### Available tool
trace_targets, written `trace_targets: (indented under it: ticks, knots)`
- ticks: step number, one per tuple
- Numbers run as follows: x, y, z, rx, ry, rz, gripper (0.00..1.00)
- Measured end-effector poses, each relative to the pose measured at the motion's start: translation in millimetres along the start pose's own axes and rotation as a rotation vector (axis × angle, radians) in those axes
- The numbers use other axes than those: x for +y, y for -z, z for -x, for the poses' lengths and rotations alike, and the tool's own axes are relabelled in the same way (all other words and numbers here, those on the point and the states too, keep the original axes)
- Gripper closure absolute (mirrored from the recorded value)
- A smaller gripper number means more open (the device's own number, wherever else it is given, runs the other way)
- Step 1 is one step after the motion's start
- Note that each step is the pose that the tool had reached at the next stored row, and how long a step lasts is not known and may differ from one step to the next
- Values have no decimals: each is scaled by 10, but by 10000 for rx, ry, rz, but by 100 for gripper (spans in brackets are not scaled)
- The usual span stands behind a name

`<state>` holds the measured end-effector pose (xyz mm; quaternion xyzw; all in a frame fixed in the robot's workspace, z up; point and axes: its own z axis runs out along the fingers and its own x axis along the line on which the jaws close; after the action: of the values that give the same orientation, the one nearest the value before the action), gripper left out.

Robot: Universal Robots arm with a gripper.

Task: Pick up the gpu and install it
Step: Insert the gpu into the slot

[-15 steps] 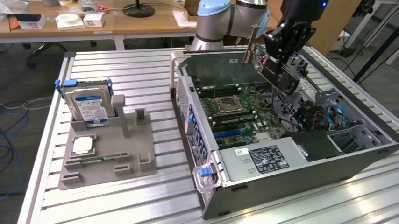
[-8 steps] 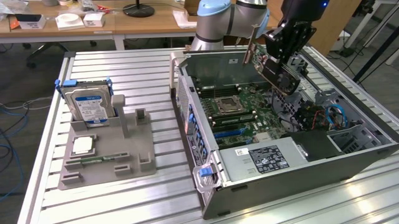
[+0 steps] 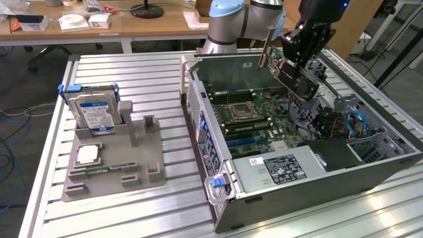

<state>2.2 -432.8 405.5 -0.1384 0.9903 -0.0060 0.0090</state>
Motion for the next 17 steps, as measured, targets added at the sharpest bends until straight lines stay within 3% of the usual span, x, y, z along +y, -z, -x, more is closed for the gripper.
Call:
trace_targets:
  ticks: [17]
  knots:
    - [-7, -1, 24, -4, 222, 4, 74]
